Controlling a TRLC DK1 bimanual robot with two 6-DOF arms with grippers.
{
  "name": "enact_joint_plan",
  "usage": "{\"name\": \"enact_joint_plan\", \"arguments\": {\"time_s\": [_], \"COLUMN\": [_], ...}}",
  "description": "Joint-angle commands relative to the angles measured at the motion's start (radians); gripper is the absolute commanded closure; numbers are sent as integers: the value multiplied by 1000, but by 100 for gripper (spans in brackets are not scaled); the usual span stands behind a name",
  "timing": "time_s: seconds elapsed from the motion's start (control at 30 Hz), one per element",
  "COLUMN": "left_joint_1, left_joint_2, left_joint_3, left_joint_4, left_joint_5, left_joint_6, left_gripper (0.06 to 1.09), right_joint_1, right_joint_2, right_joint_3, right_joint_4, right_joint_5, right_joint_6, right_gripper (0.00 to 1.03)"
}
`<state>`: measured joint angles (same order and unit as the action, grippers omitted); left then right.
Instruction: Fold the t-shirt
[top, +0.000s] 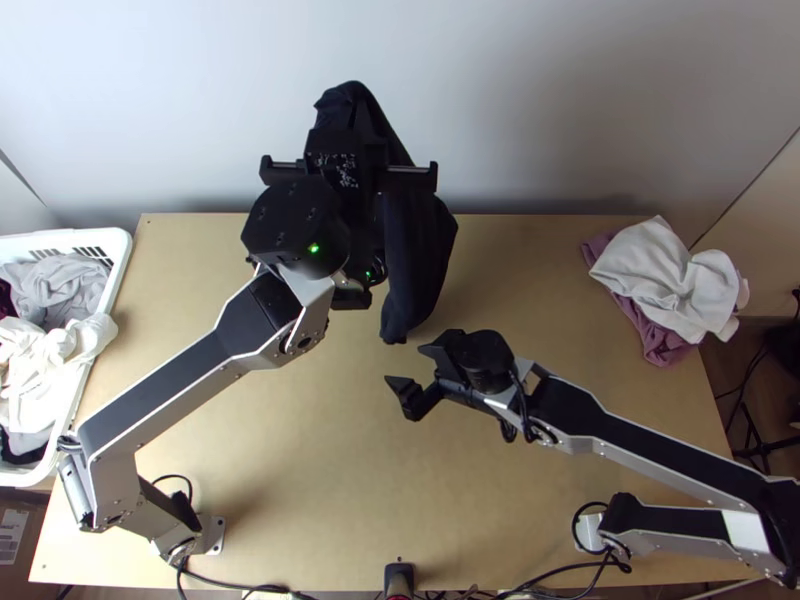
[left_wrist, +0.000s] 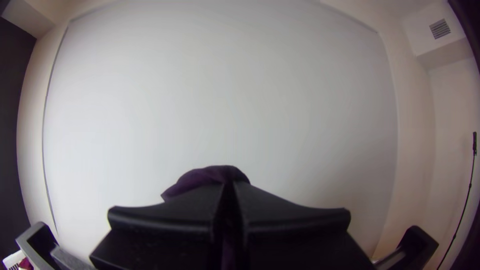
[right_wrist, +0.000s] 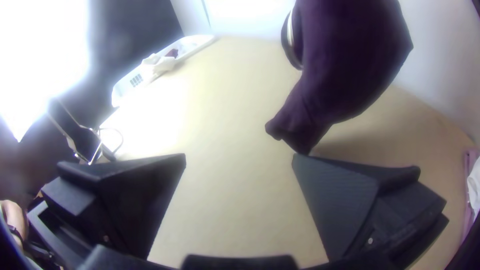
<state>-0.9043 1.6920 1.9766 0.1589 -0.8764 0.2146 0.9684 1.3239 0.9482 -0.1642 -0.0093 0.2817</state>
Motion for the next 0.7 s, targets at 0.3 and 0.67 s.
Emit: {"name": "enact_joint_plan", "arguments": {"time_s": [0.3, 0.67], "left_joint_1": [-28, 12], "left_joint_2": [-8, -35], "left_joint_3": [2, 5], "left_joint_4": [90, 102], "left_joint_5": [-7, -10], "left_joint_6": [86, 94], "left_gripper": [105, 105], "right_joint_1": [-40, -40], "right_joint_2": [152, 284], "right_joint_3": [27, 121], "right_joint_4": [112, 92], "right_joint_5": [0, -1], "right_joint_6": [31, 77], "right_gripper": [4, 14]}}
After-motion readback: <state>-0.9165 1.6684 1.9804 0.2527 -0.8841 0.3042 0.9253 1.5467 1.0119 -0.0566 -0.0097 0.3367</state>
